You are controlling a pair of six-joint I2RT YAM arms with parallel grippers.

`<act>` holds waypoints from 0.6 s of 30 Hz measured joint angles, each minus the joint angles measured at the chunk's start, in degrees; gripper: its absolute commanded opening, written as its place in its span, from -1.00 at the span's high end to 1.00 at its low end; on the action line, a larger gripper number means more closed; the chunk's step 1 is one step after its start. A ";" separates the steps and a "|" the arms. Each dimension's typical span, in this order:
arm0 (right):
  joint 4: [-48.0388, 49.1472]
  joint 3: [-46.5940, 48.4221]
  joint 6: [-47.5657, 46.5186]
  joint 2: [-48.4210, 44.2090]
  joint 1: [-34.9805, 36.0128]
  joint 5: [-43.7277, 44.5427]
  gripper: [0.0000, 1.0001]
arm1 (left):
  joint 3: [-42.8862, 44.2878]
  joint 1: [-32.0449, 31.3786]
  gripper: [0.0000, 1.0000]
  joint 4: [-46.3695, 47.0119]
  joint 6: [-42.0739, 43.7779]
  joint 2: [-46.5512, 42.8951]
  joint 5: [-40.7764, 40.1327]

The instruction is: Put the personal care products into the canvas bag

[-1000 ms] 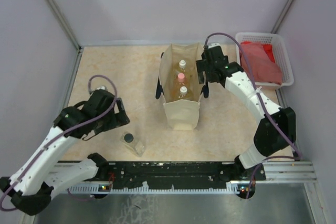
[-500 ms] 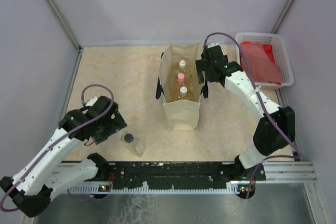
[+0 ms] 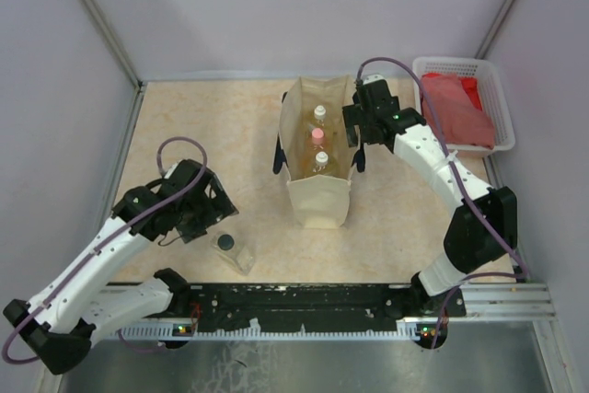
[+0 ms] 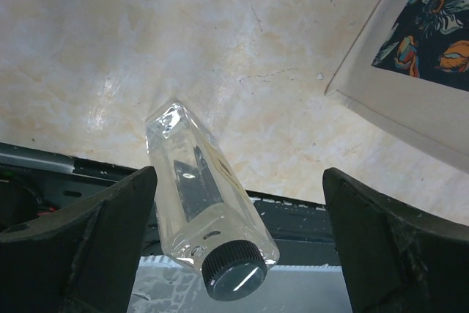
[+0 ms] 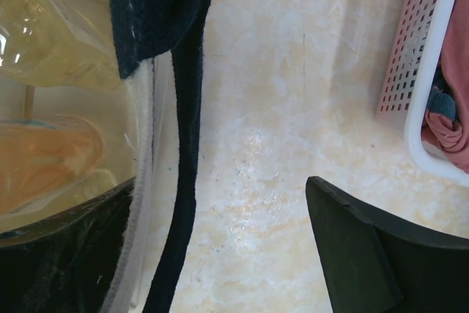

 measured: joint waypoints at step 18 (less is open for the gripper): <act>-1.70 1.60 -1.75 0.33 0.00 0.17 -0.79 | -7.61 -1.03 -1.00 0.09 2.73 -1.01 12.50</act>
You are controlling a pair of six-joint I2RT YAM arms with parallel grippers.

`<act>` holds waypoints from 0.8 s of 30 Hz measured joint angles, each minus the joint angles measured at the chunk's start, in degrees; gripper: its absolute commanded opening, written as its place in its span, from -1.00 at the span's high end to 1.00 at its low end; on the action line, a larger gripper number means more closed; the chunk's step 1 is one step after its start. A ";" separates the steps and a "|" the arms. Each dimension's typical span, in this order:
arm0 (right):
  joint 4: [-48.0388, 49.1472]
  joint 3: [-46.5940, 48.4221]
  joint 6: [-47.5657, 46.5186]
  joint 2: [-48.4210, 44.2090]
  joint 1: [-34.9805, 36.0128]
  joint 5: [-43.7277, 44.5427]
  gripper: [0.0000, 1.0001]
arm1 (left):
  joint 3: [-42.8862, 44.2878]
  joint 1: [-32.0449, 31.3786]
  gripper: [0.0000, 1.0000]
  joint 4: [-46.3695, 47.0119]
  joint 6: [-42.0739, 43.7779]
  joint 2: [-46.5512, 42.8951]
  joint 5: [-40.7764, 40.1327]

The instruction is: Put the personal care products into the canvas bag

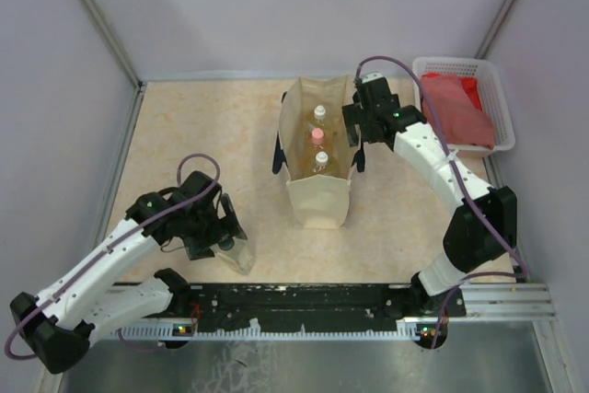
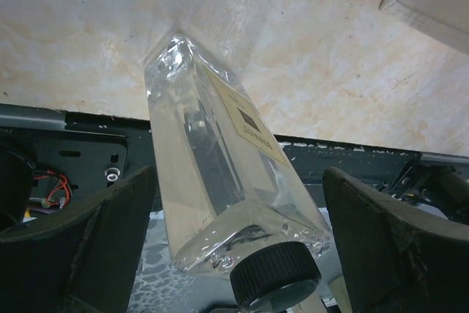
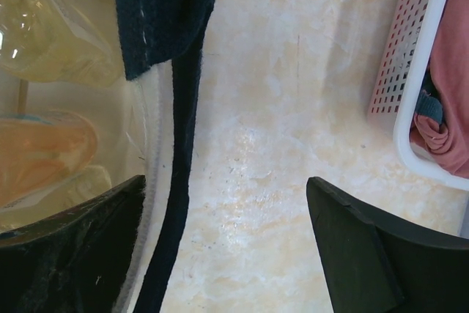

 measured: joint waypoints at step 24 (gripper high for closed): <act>0.02 -0.20 -0.68 -0.02 0.00 0.87 -0.80 | 0.35 -2.51 0.26 5.75 4.74 7.19 -0.07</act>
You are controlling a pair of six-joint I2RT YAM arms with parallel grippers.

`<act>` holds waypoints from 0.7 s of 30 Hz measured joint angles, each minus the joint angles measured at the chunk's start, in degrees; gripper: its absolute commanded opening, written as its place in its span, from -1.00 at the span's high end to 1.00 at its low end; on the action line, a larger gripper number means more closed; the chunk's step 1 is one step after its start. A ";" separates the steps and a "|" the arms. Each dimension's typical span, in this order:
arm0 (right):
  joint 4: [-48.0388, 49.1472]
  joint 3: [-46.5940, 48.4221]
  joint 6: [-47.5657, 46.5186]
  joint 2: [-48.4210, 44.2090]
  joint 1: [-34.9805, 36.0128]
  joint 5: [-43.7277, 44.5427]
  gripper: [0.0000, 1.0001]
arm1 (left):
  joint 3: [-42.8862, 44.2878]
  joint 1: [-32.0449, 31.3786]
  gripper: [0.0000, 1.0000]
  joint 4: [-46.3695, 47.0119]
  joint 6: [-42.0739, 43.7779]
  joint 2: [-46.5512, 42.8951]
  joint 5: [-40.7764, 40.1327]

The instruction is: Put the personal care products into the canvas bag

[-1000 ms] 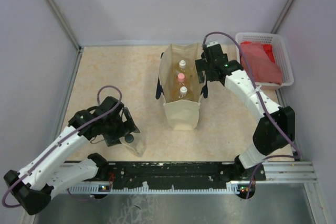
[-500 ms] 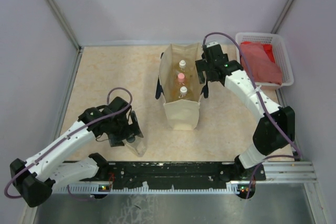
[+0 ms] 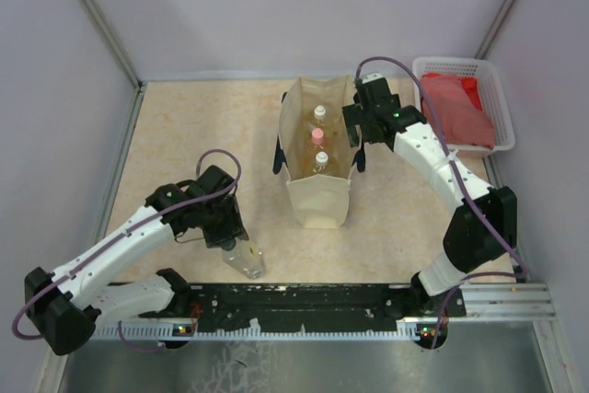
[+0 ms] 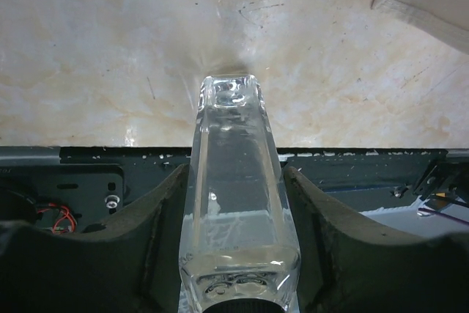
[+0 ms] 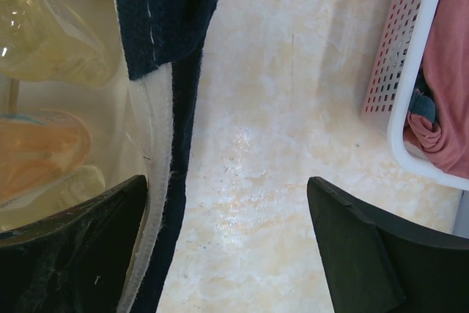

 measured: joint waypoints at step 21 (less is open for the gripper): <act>0.39 -2.38 0.00 -2.95 0.00 0.17 -0.80 | 9.90 -0.04 0.60 3.15 10.62 12.13 -11.41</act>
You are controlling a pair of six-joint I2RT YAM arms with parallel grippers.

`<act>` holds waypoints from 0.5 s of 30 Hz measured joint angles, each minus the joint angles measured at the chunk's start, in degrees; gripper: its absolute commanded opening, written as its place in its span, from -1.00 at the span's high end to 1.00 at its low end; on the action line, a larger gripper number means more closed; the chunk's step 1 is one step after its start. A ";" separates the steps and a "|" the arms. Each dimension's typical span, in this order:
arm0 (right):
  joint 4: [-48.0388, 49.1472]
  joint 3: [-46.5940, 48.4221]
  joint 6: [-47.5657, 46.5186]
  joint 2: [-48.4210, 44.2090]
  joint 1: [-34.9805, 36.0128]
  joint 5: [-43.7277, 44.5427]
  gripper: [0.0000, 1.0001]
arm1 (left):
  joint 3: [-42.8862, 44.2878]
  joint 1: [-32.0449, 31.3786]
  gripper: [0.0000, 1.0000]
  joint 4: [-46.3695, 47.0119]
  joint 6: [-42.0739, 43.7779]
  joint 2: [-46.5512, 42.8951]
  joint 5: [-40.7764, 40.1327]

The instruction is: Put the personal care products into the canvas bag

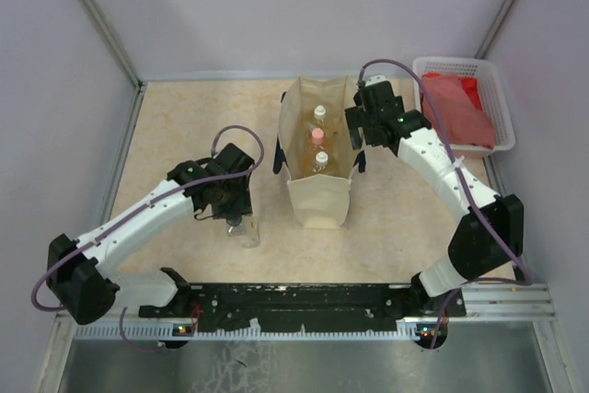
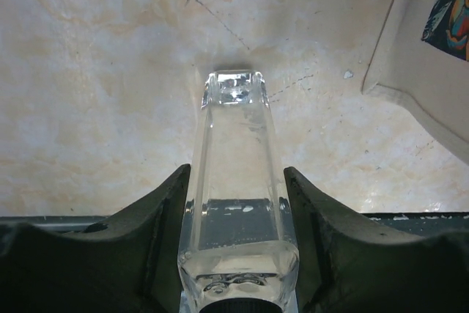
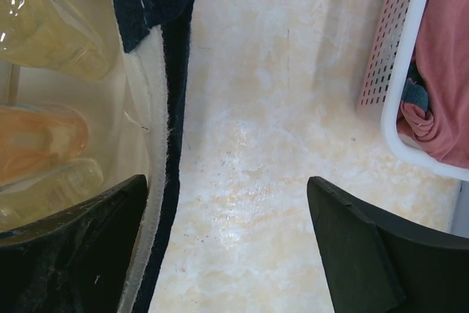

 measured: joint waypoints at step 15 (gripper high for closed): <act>0.42 -2.12 -0.57 -2.16 -0.57 -0.04 -0.82 | 5.68 0.31 -0.67 4.61 5.84 7.74 -2.14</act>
